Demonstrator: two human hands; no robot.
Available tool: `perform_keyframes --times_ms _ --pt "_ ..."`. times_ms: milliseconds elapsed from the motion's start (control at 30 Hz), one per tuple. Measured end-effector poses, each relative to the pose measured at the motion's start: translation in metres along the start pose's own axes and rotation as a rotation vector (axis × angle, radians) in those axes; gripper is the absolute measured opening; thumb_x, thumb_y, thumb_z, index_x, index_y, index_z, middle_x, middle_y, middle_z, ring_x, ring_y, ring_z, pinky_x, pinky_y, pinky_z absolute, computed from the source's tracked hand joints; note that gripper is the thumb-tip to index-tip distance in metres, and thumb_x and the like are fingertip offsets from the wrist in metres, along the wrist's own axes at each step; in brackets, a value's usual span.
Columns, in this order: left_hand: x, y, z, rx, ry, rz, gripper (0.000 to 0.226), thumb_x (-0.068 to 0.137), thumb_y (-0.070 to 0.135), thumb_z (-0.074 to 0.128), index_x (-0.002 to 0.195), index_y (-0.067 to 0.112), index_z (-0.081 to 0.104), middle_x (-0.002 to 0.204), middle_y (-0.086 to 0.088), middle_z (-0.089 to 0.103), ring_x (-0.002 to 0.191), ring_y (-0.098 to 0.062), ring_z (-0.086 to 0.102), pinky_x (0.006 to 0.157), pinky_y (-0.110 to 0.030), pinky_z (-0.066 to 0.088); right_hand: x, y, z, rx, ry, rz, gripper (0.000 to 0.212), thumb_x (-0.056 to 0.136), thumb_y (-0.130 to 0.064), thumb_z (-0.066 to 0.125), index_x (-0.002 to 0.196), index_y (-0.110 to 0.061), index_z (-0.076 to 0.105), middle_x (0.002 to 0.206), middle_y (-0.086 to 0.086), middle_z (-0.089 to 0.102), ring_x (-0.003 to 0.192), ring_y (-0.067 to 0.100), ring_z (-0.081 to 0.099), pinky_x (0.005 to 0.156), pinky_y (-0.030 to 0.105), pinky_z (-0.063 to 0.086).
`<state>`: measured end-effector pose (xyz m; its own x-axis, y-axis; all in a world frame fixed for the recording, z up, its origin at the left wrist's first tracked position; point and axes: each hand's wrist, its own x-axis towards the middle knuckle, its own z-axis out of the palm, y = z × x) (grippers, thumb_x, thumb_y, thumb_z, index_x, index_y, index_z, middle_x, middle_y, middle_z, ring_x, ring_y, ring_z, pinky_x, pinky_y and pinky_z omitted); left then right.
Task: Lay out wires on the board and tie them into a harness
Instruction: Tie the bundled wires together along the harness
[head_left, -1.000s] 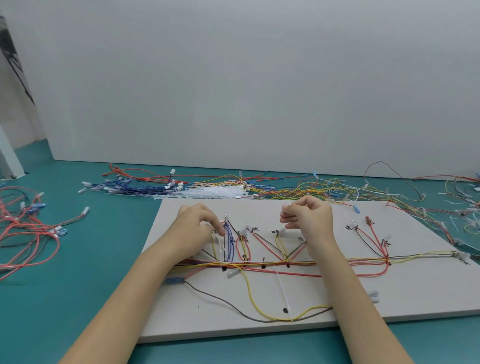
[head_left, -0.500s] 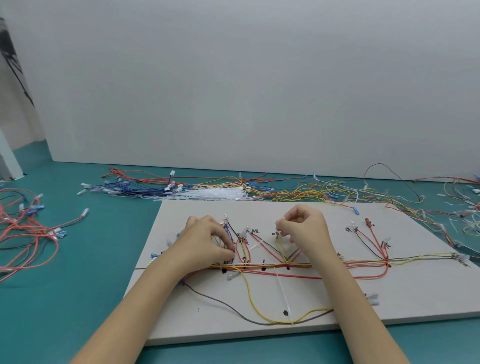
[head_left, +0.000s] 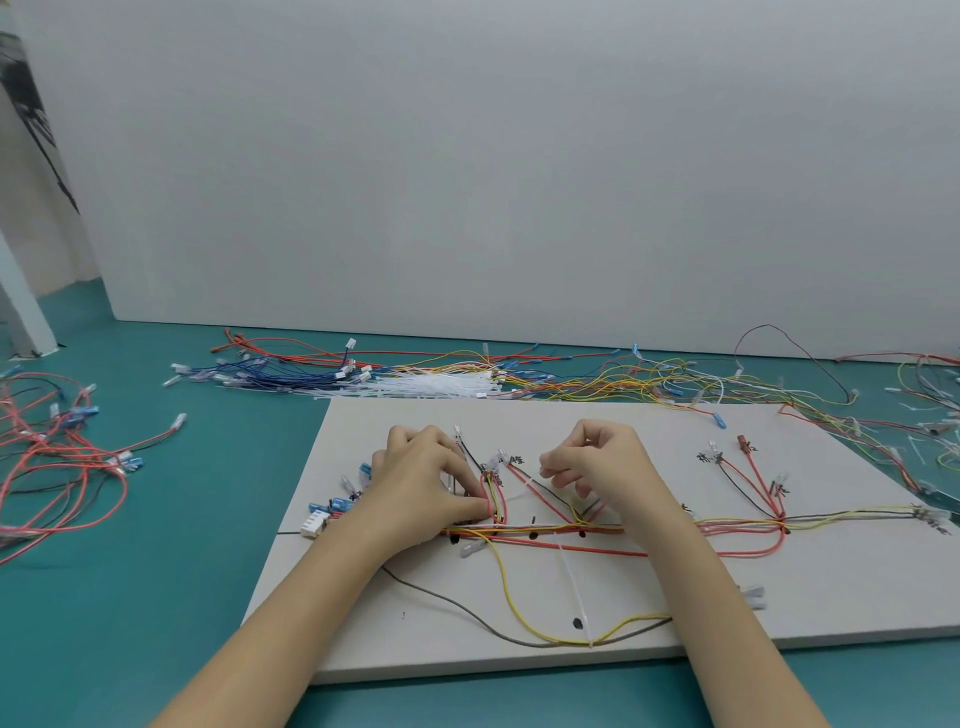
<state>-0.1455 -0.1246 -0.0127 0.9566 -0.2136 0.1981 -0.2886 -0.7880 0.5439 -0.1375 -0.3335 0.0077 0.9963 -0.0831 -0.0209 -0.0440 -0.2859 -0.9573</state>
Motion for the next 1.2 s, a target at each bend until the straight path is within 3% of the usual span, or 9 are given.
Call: perform_keyframes --times_ms 133,367,533,767,900,1000,1100,1167,1200 --pt "0.0 0.0 -0.001 -0.033 -0.028 -0.034 0.018 0.073 0.05 0.077 0.061 0.052 0.064 0.103 0.027 0.048 0.109 -0.006 0.027 0.089 -0.031 0.023 -0.001 0.001 0.005 -0.043 -0.063 0.003 0.023 0.073 -0.004 0.076 0.062 -0.009 0.057 0.068 0.007 0.073 0.042 0.006 0.049 0.04 0.017 0.037" --pt "0.0 0.0 -0.002 -0.023 -0.071 -0.057 0.012 0.069 0.059 0.076 0.067 0.052 0.066 0.099 0.023 0.049 0.103 -0.009 0.029 0.086 -0.031 0.027 -0.002 0.004 0.011 -0.078 -0.116 -0.036 0.018 0.074 -0.006 0.077 0.066 -0.009 0.061 0.069 0.004 0.074 0.051 -0.001 0.058 0.051 0.014 0.043" --pt "0.001 0.005 -0.002 0.037 -0.008 0.007 0.015 0.076 0.045 0.077 0.064 0.04 0.068 0.095 0.021 0.05 0.101 -0.01 0.032 0.082 -0.031 0.029 -0.002 0.004 0.009 -0.048 -0.091 -0.031 0.014 0.074 -0.007 0.078 0.073 -0.004 0.064 0.068 0.004 0.074 0.049 -0.002 0.058 0.048 0.01 0.043" --pt "0.0 0.002 0.005 0.199 -0.019 0.119 0.008 0.09 0.038 0.06 0.086 0.033 0.063 0.105 0.014 0.045 0.109 -0.014 0.031 0.088 -0.031 0.032 -0.003 0.003 0.011 -0.008 -0.113 -0.037 0.013 0.075 -0.006 0.078 0.076 -0.002 0.065 0.07 0.007 0.074 0.057 0.002 0.063 0.051 0.011 0.045" --pt "0.006 -0.001 0.0 -0.027 0.024 0.033 0.01 0.092 0.03 0.058 0.085 0.034 0.063 0.107 0.01 0.052 0.113 -0.016 0.036 0.097 -0.033 0.035 -0.002 0.003 0.009 0.037 -0.098 -0.024 0.014 0.077 -0.01 0.078 0.078 -0.003 0.067 0.074 0.009 0.075 0.066 0.02 0.057 0.053 0.023 0.042" --pt "0.023 -0.002 -0.007 -0.097 0.189 -0.016 0.02 0.097 0.02 0.051 0.109 0.025 0.065 0.121 0.006 0.059 0.123 -0.015 0.04 0.103 -0.032 0.033 0.0 0.001 0.004 0.11 -0.039 -0.033 0.015 0.079 -0.014 0.077 0.074 -0.009 0.064 0.082 0.015 0.074 0.068 0.024 0.054 0.05 0.026 0.039" --pt "0.046 -0.006 -0.012 0.033 0.076 -0.081 0.035 0.099 0.019 0.048 0.133 0.014 0.056 0.135 -0.002 0.057 0.129 -0.022 0.045 0.107 -0.037 0.037 0.002 -0.002 0.0 0.204 0.066 -0.099 0.012 0.086 -0.013 0.07 0.082 -0.009 0.06 0.075 0.005 0.075 0.064 0.013 0.066 0.05 0.018 0.047" --pt "0.06 -0.006 -0.012 0.085 -0.01 -0.142 0.03 0.099 0.019 0.048 0.125 0.009 0.061 0.124 -0.012 0.061 0.117 -0.029 0.053 0.098 -0.036 0.042 0.003 -0.002 -0.003 0.26 0.146 -0.114 0.009 0.087 -0.012 0.069 0.086 -0.006 0.062 0.068 0.003 0.073 0.057 0.009 0.064 0.049 0.017 0.047" --pt "0.065 -0.006 -0.012 0.07 -0.043 -0.154 0.021 0.098 0.017 0.049 0.108 0.009 0.066 0.106 -0.016 0.062 0.102 -0.029 0.056 0.089 -0.034 0.044 0.003 -0.001 -0.004 0.279 0.166 -0.109 0.009 0.087 -0.011 0.069 0.088 -0.004 0.064 0.065 0.003 0.072 0.053 0.009 0.062 0.047 0.017 0.046"
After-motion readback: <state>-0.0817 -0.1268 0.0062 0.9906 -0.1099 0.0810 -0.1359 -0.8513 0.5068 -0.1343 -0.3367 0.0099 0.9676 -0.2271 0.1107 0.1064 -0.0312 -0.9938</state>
